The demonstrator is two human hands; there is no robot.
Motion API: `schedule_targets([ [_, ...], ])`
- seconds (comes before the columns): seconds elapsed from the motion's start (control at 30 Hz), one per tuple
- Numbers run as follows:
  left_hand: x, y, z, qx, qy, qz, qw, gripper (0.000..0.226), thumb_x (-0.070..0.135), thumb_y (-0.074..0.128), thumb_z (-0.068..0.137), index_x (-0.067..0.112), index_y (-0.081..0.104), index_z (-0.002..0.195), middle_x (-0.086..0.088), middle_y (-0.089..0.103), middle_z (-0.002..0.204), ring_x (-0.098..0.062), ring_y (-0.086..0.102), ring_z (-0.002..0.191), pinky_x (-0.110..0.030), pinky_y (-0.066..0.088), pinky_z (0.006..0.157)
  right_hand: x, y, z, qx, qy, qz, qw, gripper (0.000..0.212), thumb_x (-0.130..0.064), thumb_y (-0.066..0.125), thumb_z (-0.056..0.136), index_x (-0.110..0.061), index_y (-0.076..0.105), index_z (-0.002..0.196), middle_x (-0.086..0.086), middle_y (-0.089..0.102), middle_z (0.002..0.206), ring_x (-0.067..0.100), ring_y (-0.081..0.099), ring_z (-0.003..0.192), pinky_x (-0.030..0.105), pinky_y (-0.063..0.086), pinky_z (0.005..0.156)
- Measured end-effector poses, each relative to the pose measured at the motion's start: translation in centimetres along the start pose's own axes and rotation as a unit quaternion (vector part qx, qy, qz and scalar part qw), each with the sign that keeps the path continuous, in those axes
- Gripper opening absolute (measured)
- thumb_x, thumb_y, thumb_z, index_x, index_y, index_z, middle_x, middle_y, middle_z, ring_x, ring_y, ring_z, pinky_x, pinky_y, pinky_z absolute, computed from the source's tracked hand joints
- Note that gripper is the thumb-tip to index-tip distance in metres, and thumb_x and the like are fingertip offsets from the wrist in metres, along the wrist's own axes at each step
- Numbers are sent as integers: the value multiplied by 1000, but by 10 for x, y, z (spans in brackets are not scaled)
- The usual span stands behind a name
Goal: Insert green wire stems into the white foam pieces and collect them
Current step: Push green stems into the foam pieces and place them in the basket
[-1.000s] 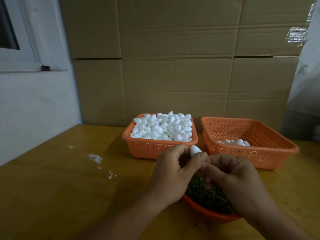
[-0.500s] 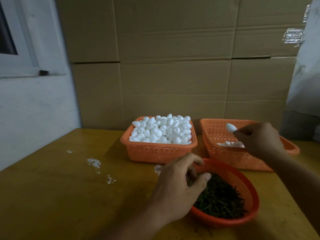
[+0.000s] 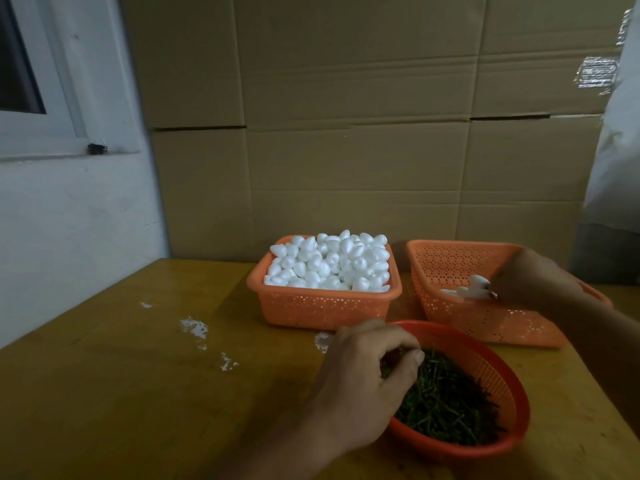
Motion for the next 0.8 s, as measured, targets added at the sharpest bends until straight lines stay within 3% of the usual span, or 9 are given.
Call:
schedule_targets([
  [0.2,3,-5,2,12,11,9,1000,16,24,58,98,20,69,87,14,59,78,-7,58,77,-26,47,67,-6,-25,-33,75,-5,64,995,24,-13,58,95,-8,63,72,9,62,66,23,56,55,30,44,51],
  [0.3,2,-6,3,12,9,23,1000,16,19,55,101,18,67,91,14,59,79,-7,57,78,-21,44,67,-22,-32,-64,90,-56,144,984,21,-13,57,97,-22,73,87,2,70,74,23,62,54,34,49,48],
  [0.43,-5,-10,4,22,-10,53,998,18,17,50,104,21,67,103,13,62,89,-5,59,88,-25,47,77,-43,-33,-116,109,-115,238,958,27,-8,56,96,-28,73,102,-8,70,75,9,55,36,19,38,33],
  [0.57,-21,-26,16,33,-60,67,995,26,8,45,103,29,61,103,16,60,91,-2,60,89,-18,47,74,-67,-17,-162,88,-181,278,939,31,-12,52,93,-32,73,103,-1,67,60,8,56,42,25,39,41],
  [0.7,-51,-58,48,61,-112,95,987,33,-4,45,97,25,61,101,8,65,94,-5,61,88,-13,47,74,-75,-3,-172,80,-207,241,945,30,-12,55,94,-28,75,109,-20,64,57,9,54,41,26,36,42],
  [0.8,-74,-71,83,24,-113,184,976,21,5,54,97,16,71,104,5,67,97,-12,62,94,-25,48,83,-78,-3,-176,90,-221,236,942,22,-19,59,94,-31,75,105,-11,67,58,9,54,41,31,45,44],
])
Point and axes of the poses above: each hand's wrist, its own z-axis towards the middle knuckle, its own y-axis out of the palm, x = y × z, the point moved 10 cm from there along z, towards the middle knuckle
